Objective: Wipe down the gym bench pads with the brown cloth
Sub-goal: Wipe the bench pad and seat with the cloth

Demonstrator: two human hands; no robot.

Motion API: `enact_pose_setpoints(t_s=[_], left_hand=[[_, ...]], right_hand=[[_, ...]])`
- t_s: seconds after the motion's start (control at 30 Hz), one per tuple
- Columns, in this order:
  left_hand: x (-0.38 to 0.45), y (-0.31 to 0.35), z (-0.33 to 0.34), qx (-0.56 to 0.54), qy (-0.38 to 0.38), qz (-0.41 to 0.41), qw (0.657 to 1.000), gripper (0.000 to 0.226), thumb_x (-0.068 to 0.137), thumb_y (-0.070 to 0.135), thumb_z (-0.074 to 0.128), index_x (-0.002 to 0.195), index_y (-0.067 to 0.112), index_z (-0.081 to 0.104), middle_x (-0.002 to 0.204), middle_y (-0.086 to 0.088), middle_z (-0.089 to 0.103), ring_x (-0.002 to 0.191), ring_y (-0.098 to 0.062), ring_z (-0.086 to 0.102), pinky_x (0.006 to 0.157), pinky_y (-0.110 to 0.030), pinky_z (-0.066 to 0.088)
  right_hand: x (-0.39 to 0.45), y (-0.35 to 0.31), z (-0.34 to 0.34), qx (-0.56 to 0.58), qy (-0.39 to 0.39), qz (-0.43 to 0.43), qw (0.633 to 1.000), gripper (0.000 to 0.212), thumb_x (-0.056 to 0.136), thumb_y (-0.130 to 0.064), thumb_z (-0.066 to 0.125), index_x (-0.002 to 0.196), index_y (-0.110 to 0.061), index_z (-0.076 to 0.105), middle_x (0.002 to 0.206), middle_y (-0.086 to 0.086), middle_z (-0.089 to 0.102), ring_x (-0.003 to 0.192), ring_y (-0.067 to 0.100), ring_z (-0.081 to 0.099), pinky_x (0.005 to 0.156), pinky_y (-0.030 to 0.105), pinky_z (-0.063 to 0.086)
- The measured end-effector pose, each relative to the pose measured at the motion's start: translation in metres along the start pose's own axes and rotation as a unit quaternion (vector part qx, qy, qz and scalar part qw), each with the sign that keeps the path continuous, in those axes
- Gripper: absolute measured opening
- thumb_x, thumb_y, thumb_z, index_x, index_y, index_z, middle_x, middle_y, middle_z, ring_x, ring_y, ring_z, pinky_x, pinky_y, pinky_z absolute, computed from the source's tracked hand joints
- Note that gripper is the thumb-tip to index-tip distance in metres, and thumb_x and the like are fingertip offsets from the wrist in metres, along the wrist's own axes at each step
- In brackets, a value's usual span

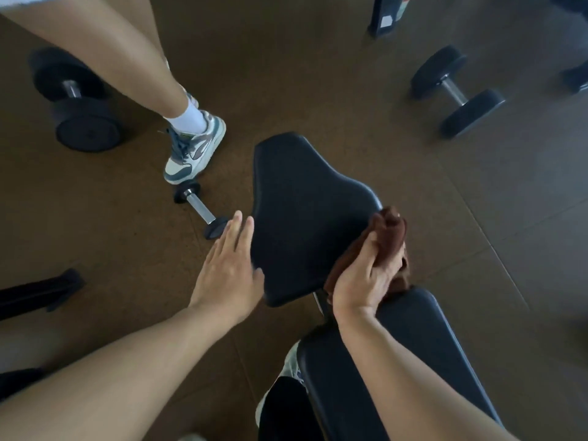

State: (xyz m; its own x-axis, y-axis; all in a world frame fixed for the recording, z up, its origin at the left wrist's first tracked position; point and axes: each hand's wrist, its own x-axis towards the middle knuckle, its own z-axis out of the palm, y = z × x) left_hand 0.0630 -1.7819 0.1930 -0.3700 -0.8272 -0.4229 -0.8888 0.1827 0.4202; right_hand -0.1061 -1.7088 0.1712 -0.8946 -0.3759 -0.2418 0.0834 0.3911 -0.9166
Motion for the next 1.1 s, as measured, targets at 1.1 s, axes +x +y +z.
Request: enact_pose_setpoints(t_s=[1.1], left_hand=[[0.002, -0.088, -0.027, -0.053, -0.167, -0.093, 0.980, 0.062, 0.103, 0.024, 0.053, 0.158, 0.028, 0.024, 0.163, 0.004, 0.031, 0.144, -0.015, 0.041, 0.110, -0.028, 0.039]], right_hand=[[-0.077, 0.053, 0.083, -0.504, -0.316, -0.346, 0.725, 0.075, 0.093, -0.048, 0.056, 0.162, -0.038, 0.029, 0.174, -0.004, 0.013, 0.161, 0.038, 0.000, 0.124, 0.068, 0.001]])
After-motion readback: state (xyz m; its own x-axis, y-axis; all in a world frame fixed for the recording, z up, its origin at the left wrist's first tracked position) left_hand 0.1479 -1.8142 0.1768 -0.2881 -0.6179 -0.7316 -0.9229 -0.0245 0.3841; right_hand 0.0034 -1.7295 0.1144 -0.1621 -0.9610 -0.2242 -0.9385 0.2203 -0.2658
